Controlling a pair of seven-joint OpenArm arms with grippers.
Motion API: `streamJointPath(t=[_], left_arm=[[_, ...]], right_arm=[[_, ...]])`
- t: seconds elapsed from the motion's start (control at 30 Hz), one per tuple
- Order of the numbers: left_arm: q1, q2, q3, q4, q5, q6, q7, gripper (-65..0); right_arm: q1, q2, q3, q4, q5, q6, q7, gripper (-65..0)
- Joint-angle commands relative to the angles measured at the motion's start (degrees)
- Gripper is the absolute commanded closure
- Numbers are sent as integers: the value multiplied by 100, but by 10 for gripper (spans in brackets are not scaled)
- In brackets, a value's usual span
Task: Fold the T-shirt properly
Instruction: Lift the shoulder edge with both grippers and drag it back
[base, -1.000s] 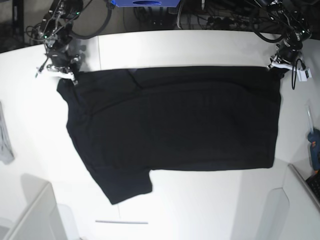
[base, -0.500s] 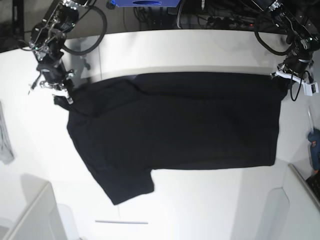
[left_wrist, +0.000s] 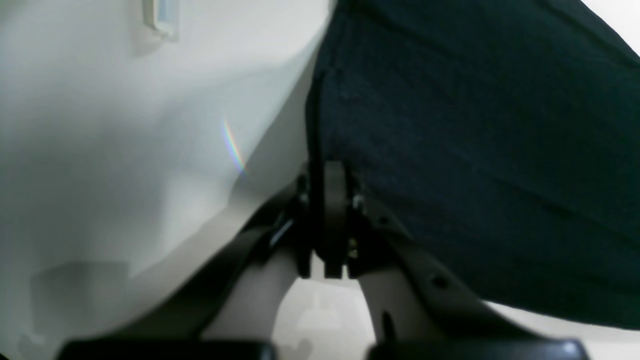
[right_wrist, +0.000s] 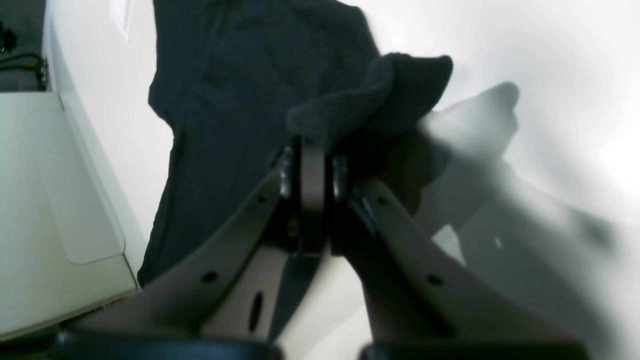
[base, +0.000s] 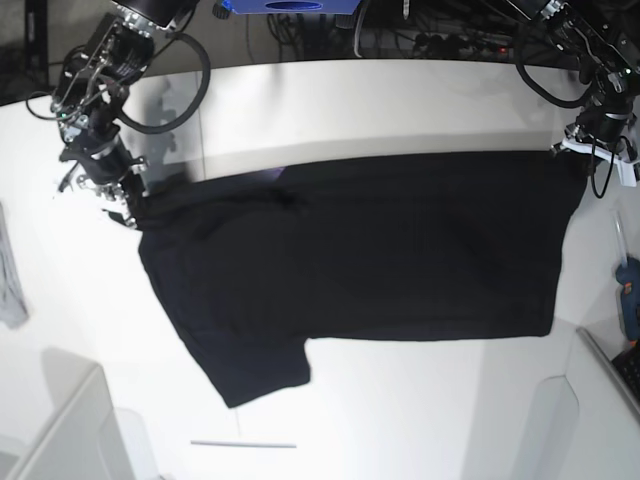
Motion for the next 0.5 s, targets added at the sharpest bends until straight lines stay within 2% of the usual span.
streamJointPath(t=[0.0,0.33,0.47], left_arm=[[-14,-96,-46,112,-80,-5,-116,0],[-340,-105,-46,138,-89,-5,-107,0],[-665,-105,-73,367,-80,-5,508,0]], right_arm=[[117,35,17,129,55,-19,86,0],[310,35,17,120,29,-80,86,0],[433,43,17,120,29,-80,86,0]])
